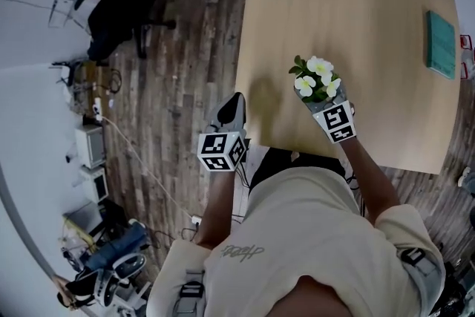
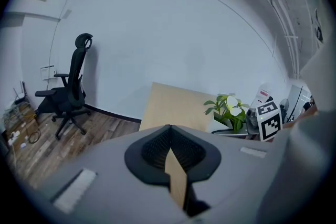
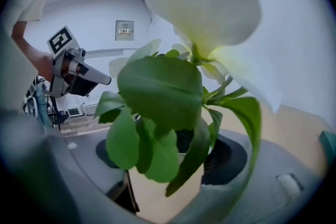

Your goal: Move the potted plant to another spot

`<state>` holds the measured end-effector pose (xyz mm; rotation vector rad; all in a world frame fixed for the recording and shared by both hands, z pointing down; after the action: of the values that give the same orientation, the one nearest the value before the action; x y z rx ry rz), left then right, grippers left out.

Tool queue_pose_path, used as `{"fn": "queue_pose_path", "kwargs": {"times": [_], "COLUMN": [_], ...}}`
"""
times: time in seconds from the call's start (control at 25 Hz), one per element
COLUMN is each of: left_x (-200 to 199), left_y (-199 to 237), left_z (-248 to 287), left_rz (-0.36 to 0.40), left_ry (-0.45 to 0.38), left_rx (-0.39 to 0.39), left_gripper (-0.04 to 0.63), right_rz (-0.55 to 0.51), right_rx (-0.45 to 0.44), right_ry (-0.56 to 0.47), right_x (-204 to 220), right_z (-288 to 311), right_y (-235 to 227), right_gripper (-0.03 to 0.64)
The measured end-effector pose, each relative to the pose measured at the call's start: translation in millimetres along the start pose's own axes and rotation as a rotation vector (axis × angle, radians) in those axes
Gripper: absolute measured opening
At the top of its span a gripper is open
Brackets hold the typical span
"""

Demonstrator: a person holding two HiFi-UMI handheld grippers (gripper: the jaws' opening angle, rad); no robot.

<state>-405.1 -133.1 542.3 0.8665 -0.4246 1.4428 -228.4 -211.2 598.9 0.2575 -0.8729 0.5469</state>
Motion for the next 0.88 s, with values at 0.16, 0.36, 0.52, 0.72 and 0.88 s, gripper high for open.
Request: {"fn": "queue_pose_path", "kwargs": {"times": [0.16, 0.36, 0.52, 0.72, 0.88], "left_x": [7.5, 15.5, 24.6, 33.3, 41.7], "left_y": [15.6, 29.1, 38.2, 49.7, 52.5], "left_z": [5.6, -4.4, -8.6, -9.2, -4.6], "left_rz": [-0.028, -0.059, -0.102, -0.127, -0.142], "left_ry": [0.001, 0.002, 0.012, 0.027, 0.041], "left_rx": [-0.025, -0.062, -0.084, -0.09, -0.097], "left_gripper": [0.018, 0.018, 0.018, 0.018, 0.018], "right_rz": [-0.045, -0.097, -0.167, -0.158, -0.159], "right_rx": [-0.063, -0.108, -0.117, -0.132, -0.133], "right_ry": [0.03, 0.075, 0.094, 0.092, 0.096], "right_x": [1.2, 5.3, -4.2, -11.8, -6.1], "right_z": [38.9, 71.6, 92.3, 118.2, 124.4], "right_y": [10.1, 22.9, 29.3, 32.1, 35.0], "right_gripper": [0.347, 0.347, 0.348, 0.348, 0.348]}}
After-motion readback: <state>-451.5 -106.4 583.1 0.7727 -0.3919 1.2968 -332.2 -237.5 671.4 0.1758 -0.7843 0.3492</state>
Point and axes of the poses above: the fingertips, and each gripper's own axes: z forward along the fingers, y to its left, x out of its underside, the point moved 2 cm from there along -z, backward along the fingers, and after that the axes turned 10 degrees about y, right-handed, at the moved point
